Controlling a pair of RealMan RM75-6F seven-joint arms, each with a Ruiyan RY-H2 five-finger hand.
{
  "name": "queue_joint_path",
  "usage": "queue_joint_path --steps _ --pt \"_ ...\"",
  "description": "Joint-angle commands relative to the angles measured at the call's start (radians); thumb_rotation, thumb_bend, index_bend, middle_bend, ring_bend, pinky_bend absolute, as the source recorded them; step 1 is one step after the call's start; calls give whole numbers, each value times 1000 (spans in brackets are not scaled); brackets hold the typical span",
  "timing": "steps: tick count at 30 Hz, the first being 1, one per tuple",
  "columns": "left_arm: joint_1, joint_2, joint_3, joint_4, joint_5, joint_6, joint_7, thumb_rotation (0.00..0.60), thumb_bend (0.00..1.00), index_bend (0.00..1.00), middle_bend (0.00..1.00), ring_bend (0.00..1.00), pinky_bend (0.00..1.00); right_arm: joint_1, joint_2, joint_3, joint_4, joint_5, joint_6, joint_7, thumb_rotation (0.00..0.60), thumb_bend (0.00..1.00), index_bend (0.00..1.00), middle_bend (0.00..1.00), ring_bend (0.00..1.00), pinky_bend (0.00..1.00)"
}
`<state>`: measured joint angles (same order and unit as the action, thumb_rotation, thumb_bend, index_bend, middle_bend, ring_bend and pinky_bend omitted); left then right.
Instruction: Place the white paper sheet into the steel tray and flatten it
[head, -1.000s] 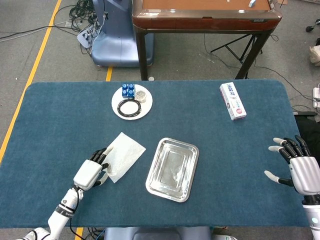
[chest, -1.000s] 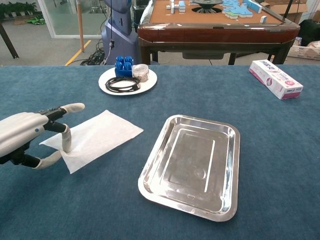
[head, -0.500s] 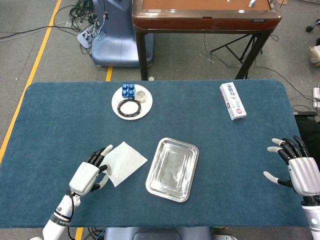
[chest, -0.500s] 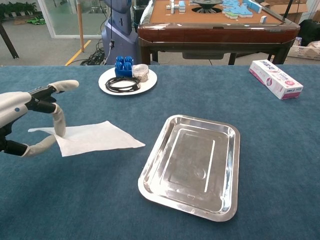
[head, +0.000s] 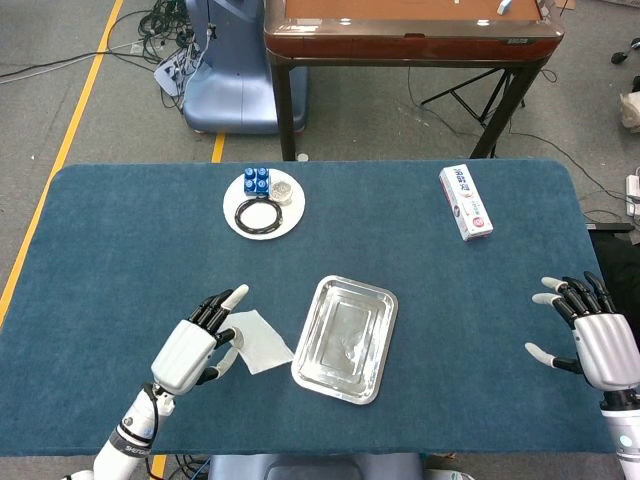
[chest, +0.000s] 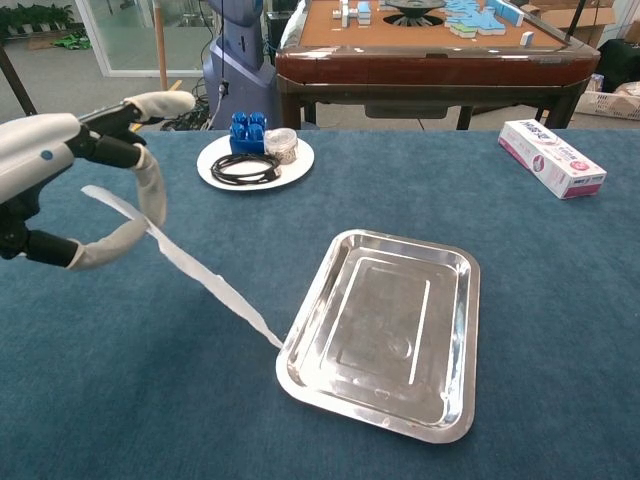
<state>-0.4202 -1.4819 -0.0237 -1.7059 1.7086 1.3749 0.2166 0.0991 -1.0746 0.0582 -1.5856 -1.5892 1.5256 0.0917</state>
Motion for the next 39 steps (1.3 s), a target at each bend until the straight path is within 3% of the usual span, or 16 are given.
queue_joint_path --steps 1,13,21,29,39 --pt "-31 5 -31 -53 -6 -34 5 600 459 663 0 0 122 -1 1 1 0 1 2 3 600 0 340 228 140 5" --pt "-103 10 -87 -210 -2 -112 126 600 458 665 0 0 123 -4 12 4 -1 1 11 24 600 0 341 228 140 5" --pt "-127 -32 -100 -243 -3 -130 187 600 457 664 0 0 123 -7 16 4 -2 -2 18 31 600 0 340 228 140 5" --pt "-174 -54 -101 -246 -14 -197 174 600 452 663 0 0 123 -5 14 5 -1 1 14 28 600 0 341 228 140 5" --pt "-202 -92 -107 -241 -17 -204 131 600 452 659 0 0 122 -6 16 7 0 3 16 32 600 0 340 228 140 5"
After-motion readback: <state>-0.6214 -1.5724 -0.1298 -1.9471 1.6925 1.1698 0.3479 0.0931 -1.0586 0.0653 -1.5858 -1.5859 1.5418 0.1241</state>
